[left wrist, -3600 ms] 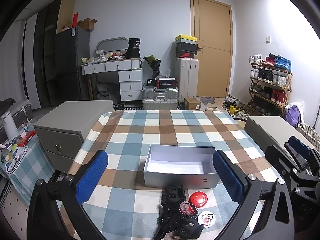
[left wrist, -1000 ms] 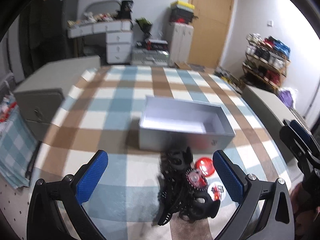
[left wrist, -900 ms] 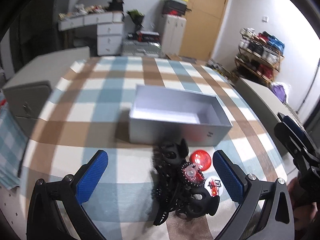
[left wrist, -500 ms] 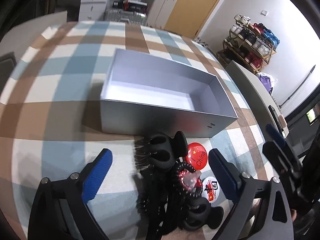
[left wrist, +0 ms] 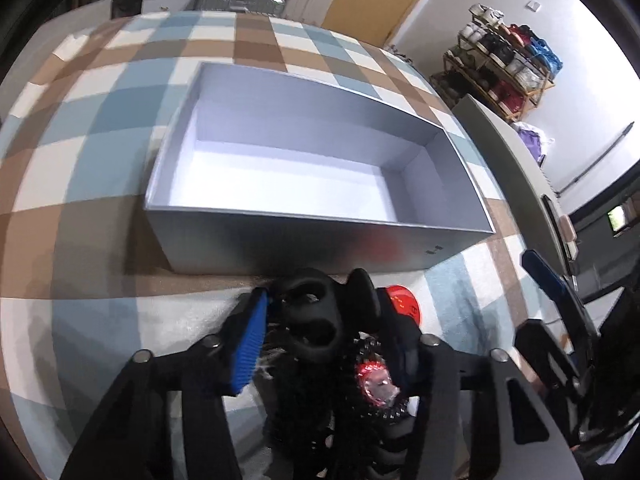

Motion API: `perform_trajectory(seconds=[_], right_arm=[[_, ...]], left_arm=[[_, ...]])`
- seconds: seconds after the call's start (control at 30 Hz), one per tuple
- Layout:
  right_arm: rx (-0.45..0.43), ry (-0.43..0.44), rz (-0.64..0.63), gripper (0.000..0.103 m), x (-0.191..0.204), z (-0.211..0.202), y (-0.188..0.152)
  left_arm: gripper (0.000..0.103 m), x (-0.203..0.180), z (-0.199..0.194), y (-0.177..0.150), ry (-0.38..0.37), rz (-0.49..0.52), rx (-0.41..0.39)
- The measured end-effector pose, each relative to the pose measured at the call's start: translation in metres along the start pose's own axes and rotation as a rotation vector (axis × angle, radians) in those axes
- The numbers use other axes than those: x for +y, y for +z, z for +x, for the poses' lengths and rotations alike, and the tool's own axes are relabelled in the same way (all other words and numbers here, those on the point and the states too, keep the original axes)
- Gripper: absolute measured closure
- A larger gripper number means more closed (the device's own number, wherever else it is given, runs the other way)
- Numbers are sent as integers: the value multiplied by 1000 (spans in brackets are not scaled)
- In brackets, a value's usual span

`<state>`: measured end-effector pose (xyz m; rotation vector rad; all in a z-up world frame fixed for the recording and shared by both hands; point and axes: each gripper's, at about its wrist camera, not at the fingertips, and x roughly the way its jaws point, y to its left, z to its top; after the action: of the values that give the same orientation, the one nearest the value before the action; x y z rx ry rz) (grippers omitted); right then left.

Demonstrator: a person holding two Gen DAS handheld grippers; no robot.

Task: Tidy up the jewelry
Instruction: 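Lower the left tool onto a black claw clip and close it, then grasp the white flag badge with the right tool while the left lifts the claw clip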

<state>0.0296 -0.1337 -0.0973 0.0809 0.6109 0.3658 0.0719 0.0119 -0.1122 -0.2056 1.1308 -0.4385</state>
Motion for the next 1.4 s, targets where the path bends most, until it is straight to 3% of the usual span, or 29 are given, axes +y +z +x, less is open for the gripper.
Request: perform_trajectory(seconds=[0.17,0.4,0.6,0.77,1.03,1.17,1.3,1.4], right_arm=[[14,6,5,0,-1,3,0],[40,18,-13,0,-3,-1,-1],[143,110,-61,1,4,4,-15],[206,117,-141,12,20,8,-29],[234,46,-294,29,43,11,-41],[250,14,-311,35,45,17,-43],[290,53,-296,43,47,25,-47],[288,40,-329,44,56,25,-50]], left_arm=[[58,-2,-1,2,23,24,-1],[58,2,-16,5,-4,14,-47],[58,3,-31,1,-13,6,-97],[58,3,-42,-3,1,8,-137],[58,7,-53,-9,3,-9,-172],[58,11,-57,-12,2,-17,-178],[58,13,-58,-16,4,-25,-182],[58,14,-61,-19,3,-30,-186]])
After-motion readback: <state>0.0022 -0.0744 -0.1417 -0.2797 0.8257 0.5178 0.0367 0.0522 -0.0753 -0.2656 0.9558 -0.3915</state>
